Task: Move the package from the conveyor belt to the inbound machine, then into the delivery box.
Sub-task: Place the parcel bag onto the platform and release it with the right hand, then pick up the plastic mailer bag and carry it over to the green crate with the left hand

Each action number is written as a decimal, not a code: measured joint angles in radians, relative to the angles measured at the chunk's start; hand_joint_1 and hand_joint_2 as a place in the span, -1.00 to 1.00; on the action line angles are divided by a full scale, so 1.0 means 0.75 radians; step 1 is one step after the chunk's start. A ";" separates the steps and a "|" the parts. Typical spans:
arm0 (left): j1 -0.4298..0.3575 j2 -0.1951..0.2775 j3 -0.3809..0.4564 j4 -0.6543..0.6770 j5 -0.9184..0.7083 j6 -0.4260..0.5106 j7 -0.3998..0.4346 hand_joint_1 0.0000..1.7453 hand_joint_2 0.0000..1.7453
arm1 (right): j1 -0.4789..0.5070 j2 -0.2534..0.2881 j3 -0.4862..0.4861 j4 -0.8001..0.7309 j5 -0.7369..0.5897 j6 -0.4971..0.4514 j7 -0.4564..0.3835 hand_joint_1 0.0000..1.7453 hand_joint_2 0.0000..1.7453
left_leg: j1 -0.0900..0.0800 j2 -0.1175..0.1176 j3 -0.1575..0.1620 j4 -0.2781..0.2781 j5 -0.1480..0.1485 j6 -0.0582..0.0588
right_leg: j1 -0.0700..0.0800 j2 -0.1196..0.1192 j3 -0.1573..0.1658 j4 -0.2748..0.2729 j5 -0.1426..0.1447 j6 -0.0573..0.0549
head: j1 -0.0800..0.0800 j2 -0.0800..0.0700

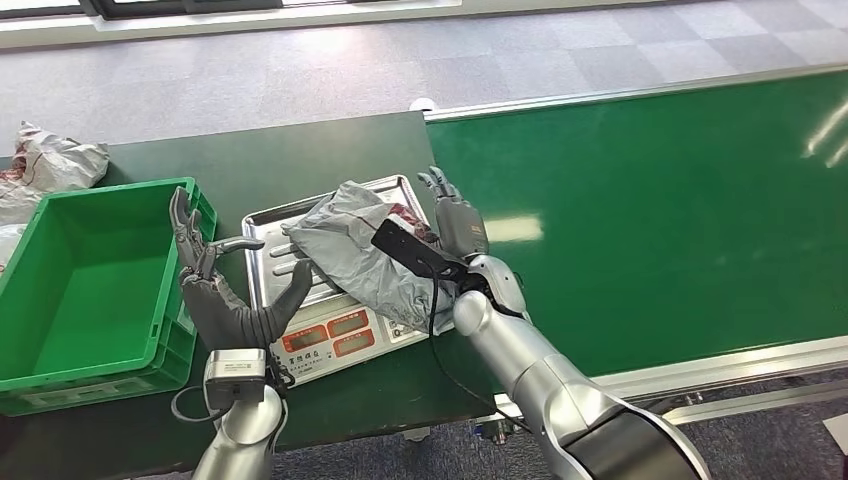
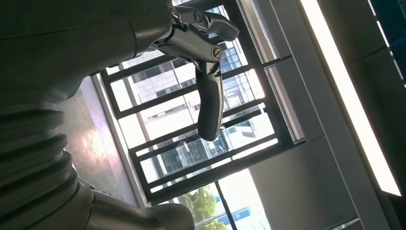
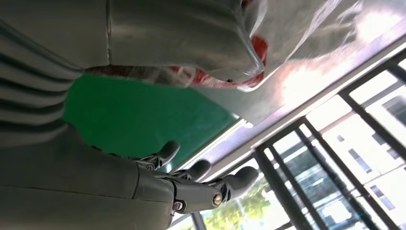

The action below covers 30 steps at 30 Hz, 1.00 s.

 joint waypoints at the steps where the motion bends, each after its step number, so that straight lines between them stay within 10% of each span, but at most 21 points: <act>1: -0.001 -0.001 0.006 0.001 0.000 0.000 0.006 -1.00 1.00 | 0.012 -0.006 -0.006 -0.027 0.024 -0.014 0.017 -1.00 -1.00 | 0.000 0.000 0.000 0.000 0.000 0.000 | 0.000 0.000 0.000 0.000 0.000 0.000 | 0.000 0.000; 16: 0.019 -0.015 0.051 -0.011 -0.009 0.007 0.039 -1.00 1.00 | 0.334 -0.046 -0.136 -0.813 0.062 -0.139 -0.031 -1.00 -1.00 | 0.000 0.000 -0.001 0.000 -0.001 0.001 | 0.000 0.000 -0.001 0.000 0.000 0.000 | 0.000 0.000; 20: 0.024 -0.016 0.051 -0.010 -0.011 0.007 0.043 -1.00 1.00 | 0.401 -0.051 -0.152 -0.967 0.058 -0.240 -0.090 -1.00 1.00 | 0.000 -0.001 -0.001 0.000 -0.001 0.001 | 0.000 -0.001 -0.001 0.000 0.000 0.000 | 0.000 0.000; 26: -0.037 -0.016 0.047 0.066 -0.185 -0.079 0.192 -1.00 1.00 | 0.618 0.003 -0.217 -1.496 0.044 -0.433 -0.490 -1.00 1.00 | 0.000 -0.003 -0.002 0.001 -0.002 0.001 | 0.000 -0.002 -0.002 0.000 -0.001 0.001 | 0.000 0.000; 30: -0.133 -0.012 0.037 0.186 -0.314 -0.178 0.298 -1.00 1.00 | 0.695 0.020 -0.223 -1.786 0.048 -0.438 -0.552 -1.00 1.00 | -0.001 0.003 -0.002 0.001 -0.004 0.002 | -0.001 0.000 -0.003 0.000 -0.001 0.001 | 0.000 0.000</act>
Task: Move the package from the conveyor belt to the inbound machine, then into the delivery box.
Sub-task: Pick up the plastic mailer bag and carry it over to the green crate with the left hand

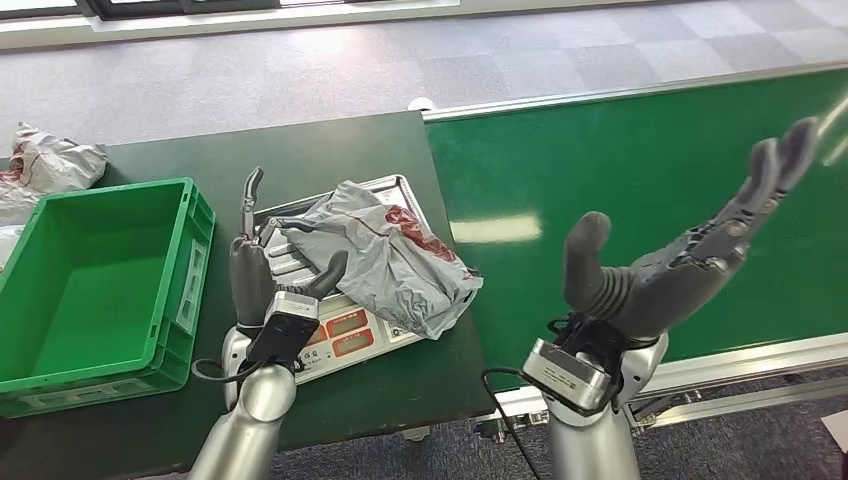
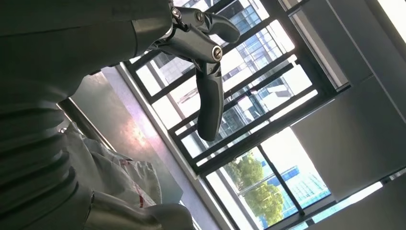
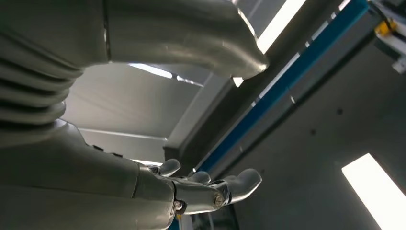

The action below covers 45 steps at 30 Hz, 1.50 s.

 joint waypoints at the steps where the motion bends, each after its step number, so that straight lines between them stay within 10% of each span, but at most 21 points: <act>1: -0.021 0.000 -0.001 0.024 -0.013 -0.011 0.013 -1.00 1.00 | 0.006 0.000 0.000 -0.043 0.004 0.000 0.000 -1.00 1.00 | 0.000 0.002 0.001 0.000 0.000 0.000 | 0.000 0.001 0.000 0.000 0.001 0.000 | 0.000 0.000; 13: -0.420 -0.013 -0.104 0.589 -0.262 -0.275 0.090 -1.00 1.00 | 0.003 -0.001 0.104 -0.173 -0.065 0.005 -0.004 -1.00 1.00 | -0.001 0.000 0.001 0.001 0.005 0.001 | 0.000 0.001 0.002 0.000 0.005 -0.001 | 0.000 0.000; 34: -0.545 -0.055 -0.213 0.914 -0.438 -0.434 0.055 -1.00 1.00 | -0.007 -0.001 0.164 -0.169 -0.124 0.006 -0.004 -1.00 1.00 | -0.001 -0.002 0.000 0.001 0.005 0.001 | 0.000 0.000 0.001 0.000 0.005 -0.001 | 0.000 0.000; 38: -0.560 -0.069 -0.292 1.007 -0.547 -0.454 0.066 0.83 1.00 | -0.012 -0.001 0.179 -0.155 -0.130 0.008 -0.004 -1.00 1.00 | -0.001 -0.003 -0.001 0.001 0.005 0.001 | 0.000 0.000 0.001 0.000 0.005 -0.001 | 0.000 0.000; 42: -0.564 -0.073 -0.355 1.077 -0.624 -0.481 0.100 -0.76 1.00 | -0.014 -0.001 0.181 -0.139 -0.135 0.008 -0.004 -1.00 1.00 | -0.001 -0.002 -0.001 0.001 0.005 0.001 | 0.000 0.000 0.001 0.000 0.005 -0.001 | 0.000 0.000; 45: -0.569 -0.075 -0.387 1.111 -0.651 -0.482 0.132 -1.00 1.00 | -0.014 -0.001 0.181 -0.132 -0.132 0.008 -0.004 -1.00 1.00 | -0.001 -0.002 -0.001 0.001 0.005 0.001 | 0.000 0.000 0.001 0.000 0.005 -0.001 | 0.000 0.000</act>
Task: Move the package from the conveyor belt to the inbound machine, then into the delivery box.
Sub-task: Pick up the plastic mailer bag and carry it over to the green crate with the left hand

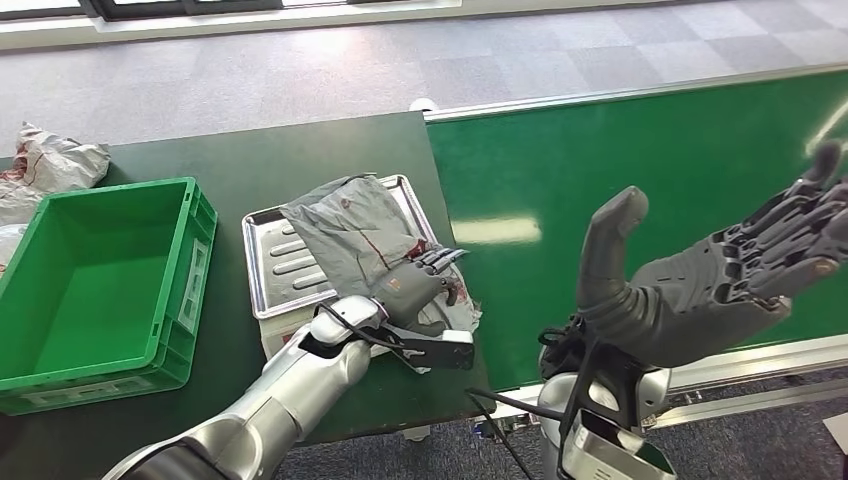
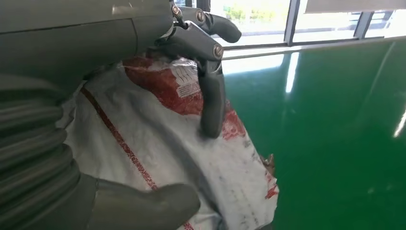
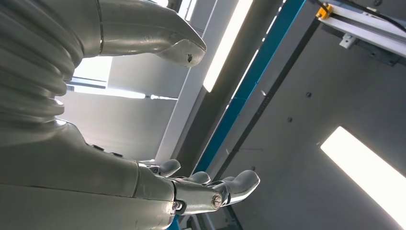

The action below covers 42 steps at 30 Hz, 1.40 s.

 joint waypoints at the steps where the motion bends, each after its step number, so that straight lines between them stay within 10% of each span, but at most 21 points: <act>1: -0.004 -0.001 -0.006 0.009 -0.003 0.007 0.010 -1.00 1.00 | 0.000 0.000 0.000 0.003 0.002 0.000 0.000 -1.00 1.00 | 0.000 0.000 0.000 0.000 0.000 0.000 | 0.000 0.000 0.000 0.000 0.000 0.000 | 0.000 0.000; 18: -0.048 -0.006 -0.017 0.073 -0.053 0.041 0.065 -1.00 1.00 | -0.004 0.000 -0.008 0.046 0.012 0.000 0.001 -1.00 1.00 | 0.000 0.000 0.000 0.000 0.000 0.000 | 0.000 0.000 0.000 0.000 0.000 0.000 | 0.000 0.000; 30: -0.101 -0.016 -0.242 0.121 -0.493 0.060 0.568 -1.00 1.00 | -0.004 0.000 -0.012 0.050 0.031 0.000 0.001 -1.00 1.00 | 0.000 0.001 0.000 0.000 0.000 0.000 | 0.000 0.000 0.001 0.000 0.000 0.000 | 0.000 0.000; 34: -0.120 -0.024 -0.341 0.153 -0.556 -0.056 0.626 0.99 1.00 | -0.004 0.000 -0.012 0.050 0.033 0.000 0.001 -1.00 1.00 | 0.000 0.004 -0.005 -0.001 -0.004 0.000 | 0.000 0.001 0.005 0.000 -0.001 -0.001 | 0.000 0.000; 42: -0.117 -0.016 -0.371 0.169 -0.547 -0.037 0.629 1.00 1.00 | -0.004 0.000 -0.012 0.051 0.042 0.000 0.001 -1.00 1.00 | 0.001 0.004 -0.005 -0.001 -0.001 -0.001 | 0.000 0.001 0.005 0.000 0.000 -0.002 | 0.000 0.000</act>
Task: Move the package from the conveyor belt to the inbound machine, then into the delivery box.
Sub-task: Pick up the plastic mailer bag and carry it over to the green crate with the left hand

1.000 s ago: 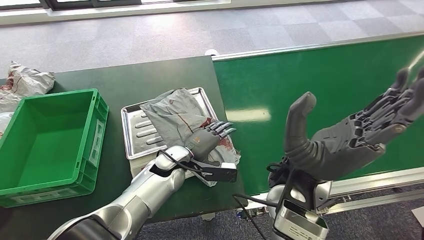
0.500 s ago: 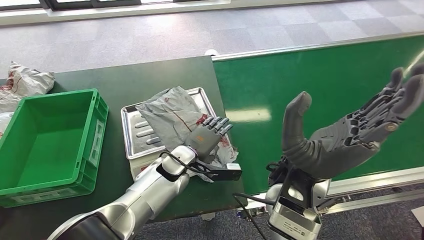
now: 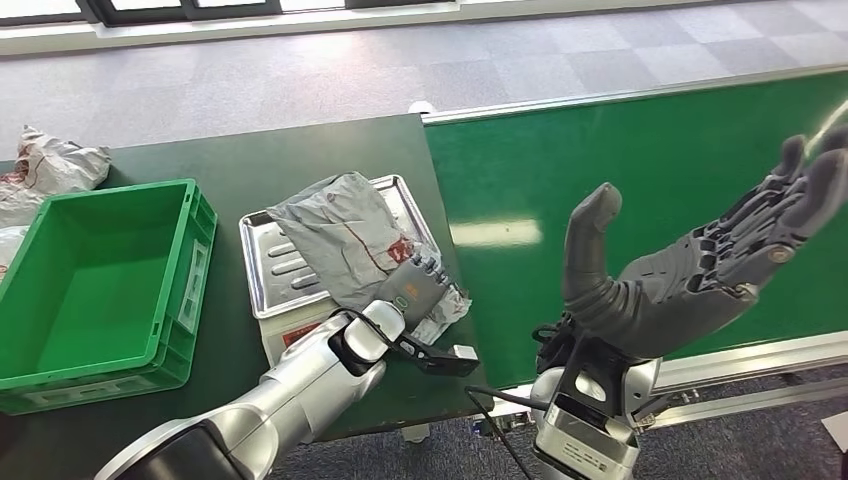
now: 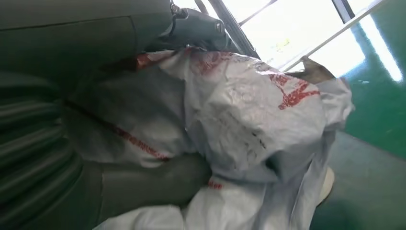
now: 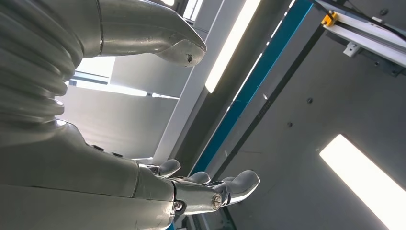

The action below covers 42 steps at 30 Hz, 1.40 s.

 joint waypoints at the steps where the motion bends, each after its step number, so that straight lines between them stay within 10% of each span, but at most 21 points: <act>1: -0.001 0.002 0.000 0.000 0.001 0.007 0.000 1.00 1.00 | 0.000 0.000 0.000 0.000 0.001 0.000 0.000 -1.00 1.00 | 0.000 0.000 0.000 0.000 0.000 0.000 | 0.000 0.000 0.000 0.000 0.000 0.000 | 0.000 0.000; 18: -0.014 0.023 0.000 0.001 0.005 0.053 -0.012 1.00 1.00 | 0.000 0.000 0.000 0.000 0.001 0.000 0.000 -1.00 1.00 | 0.000 -0.001 0.009 0.000 0.002 0.000 | 0.000 0.000 -0.002 0.000 0.001 0.000 | 0.000 0.000; 23: -0.009 0.045 0.070 -0.042 0.148 0.391 -0.004 1.00 1.00 | 0.001 0.000 -0.001 0.000 0.018 0.000 0.006 -1.00 1.00 | 0.000 -0.001 0.007 0.000 0.004 0.000 | 0.000 0.000 -0.004 0.001 0.002 -0.001 | 0.000 0.000; 27: 0.010 0.114 0.344 -0.315 0.386 0.713 -0.066 1.00 1.00 | 0.012 -0.001 -0.018 -0.002 0.019 -0.001 0.010 -1.00 1.00 | 0.000 0.002 0.007 0.000 0.004 -0.001 | 0.000 0.002 -0.006 0.001 0.003 -0.002 | 0.000 0.000; 37: 0.133 0.123 1.352 -0.967 0.496 0.749 -0.624 1.00 1.00 | 0.053 -0.007 -0.079 -0.003 -0.029 -0.004 0.000 -1.00 1.00 | 0.002 0.005 0.005 0.000 0.004 -0.001 | 0.002 0.006 -0.009 0.002 0.003 -0.003 | 0.000 0.000; 40: 0.139 0.129 1.563 -1.038 0.207 0.749 -0.504 1.00 1.00 | 0.057 -0.008 -0.084 -0.003 -0.049 -0.004 0.000 -1.00 1.00 | 0.001 0.005 0.005 0.000 0.004 -0.001 | 0.002 0.006 -0.009 0.002 0.003 -0.003 | 0.000 0.000; 42: 0.132 0.201 1.597 -1.014 0.028 0.748 -0.217 1.00 1.00 | 0.060 -0.008 -0.085 -0.002 -0.059 -0.004 0.000 -1.00 1.00 | 0.001 0.006 0.007 0.000 0.004 -0.002 | 0.003 0.007 -0.011 0.001 0.003 -0.003 | 0.000 0.000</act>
